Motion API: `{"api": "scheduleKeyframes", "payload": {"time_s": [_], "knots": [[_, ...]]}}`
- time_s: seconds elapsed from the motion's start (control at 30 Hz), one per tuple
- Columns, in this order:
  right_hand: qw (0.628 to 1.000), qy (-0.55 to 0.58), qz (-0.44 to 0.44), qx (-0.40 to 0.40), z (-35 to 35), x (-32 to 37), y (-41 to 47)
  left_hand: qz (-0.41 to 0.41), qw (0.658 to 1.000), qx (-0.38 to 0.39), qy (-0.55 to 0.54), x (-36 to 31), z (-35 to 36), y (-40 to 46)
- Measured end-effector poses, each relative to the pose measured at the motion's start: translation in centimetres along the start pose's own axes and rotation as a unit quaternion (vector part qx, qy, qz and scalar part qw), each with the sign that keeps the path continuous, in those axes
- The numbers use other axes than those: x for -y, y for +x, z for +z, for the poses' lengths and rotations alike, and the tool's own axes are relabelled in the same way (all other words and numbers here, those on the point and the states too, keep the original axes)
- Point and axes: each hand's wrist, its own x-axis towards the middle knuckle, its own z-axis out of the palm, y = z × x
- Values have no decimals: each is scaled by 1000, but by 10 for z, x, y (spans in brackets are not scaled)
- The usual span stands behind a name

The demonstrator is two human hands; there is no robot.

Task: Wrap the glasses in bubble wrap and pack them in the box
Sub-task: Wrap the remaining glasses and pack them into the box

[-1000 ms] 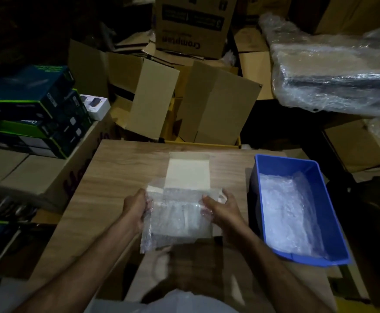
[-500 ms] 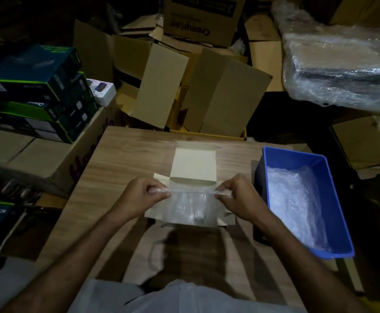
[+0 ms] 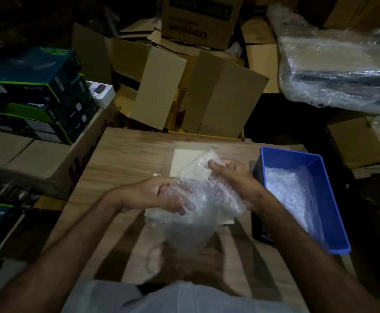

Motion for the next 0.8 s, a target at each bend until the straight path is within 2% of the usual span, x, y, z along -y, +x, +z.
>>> {"api": "scheduleKeyframes", "payload": {"time_s": [0.03,0.1,0.17,0.2,0.3,0.37,0.43,0.53,0.6,0.67,0.77,0.8], "knots": [[991,126,35,15,4,-4,-1,16,999,-38,-14,-4,7,5],[940,334,64,35,4,-26,-5,53,988,-136,-53,-1,16,11],[913,401,58,49,10,-52,-13,83,969,-213,-91,11,23,13],[923,377,64,44,14,-64,-17,89,960,-244,-106,20,25,14],[978,181,78,-67,24,-84,-16,66,930,-315,-175,41,37,17],[984,109,48,-129,26,-89,-13,54,913,-361,-183,49,45,18],[983,31,-4,-179,27,-87,-14,51,912,-387,-124,48,49,15],[982,-50,-92,-157,23,-89,-14,89,929,-347,-90,42,48,4],[980,-114,-99,-128,19,-84,-14,108,948,-289,-81,41,41,2],[968,-209,-88,-110,19,-80,-14,85,953,-289,14,41,36,2],[913,-384,-91,-108,24,-70,-11,55,920,-323,214,40,30,1],[902,-409,-95,-98,22,-68,-10,61,912,-324,244,42,28,-1]]}}
